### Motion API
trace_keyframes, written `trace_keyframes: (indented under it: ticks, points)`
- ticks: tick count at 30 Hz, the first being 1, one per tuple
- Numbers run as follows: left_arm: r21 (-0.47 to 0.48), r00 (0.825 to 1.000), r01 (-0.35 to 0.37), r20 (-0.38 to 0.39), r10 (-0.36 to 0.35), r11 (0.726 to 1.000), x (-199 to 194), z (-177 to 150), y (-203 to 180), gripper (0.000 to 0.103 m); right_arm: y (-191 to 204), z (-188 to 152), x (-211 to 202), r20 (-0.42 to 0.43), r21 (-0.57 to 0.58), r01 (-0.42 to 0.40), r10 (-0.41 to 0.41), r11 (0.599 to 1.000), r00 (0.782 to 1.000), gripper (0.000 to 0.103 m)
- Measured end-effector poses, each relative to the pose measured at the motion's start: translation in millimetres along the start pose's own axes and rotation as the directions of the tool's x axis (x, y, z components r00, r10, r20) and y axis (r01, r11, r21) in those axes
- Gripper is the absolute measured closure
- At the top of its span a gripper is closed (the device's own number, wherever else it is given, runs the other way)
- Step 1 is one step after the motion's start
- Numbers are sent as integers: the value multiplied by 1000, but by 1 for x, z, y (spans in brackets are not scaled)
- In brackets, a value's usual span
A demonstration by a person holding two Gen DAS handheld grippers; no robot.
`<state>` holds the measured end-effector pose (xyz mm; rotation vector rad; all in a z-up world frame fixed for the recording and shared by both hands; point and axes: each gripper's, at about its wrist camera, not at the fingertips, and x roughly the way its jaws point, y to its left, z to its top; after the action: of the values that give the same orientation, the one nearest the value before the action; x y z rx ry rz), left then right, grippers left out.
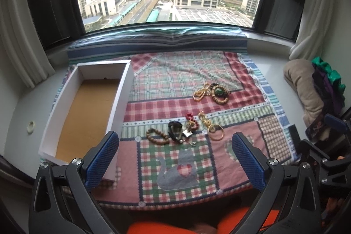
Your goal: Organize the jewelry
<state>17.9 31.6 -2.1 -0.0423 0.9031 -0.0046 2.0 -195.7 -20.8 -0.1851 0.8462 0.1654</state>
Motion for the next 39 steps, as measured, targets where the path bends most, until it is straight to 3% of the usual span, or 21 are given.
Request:
trace_keyframes:
  ticks: [39]
  points:
    - [11, 995, -56, -82, 57, 998, 19, -1, 11, 1, 6, 10, 19, -30, -9, -54, 54, 998, 998, 0]
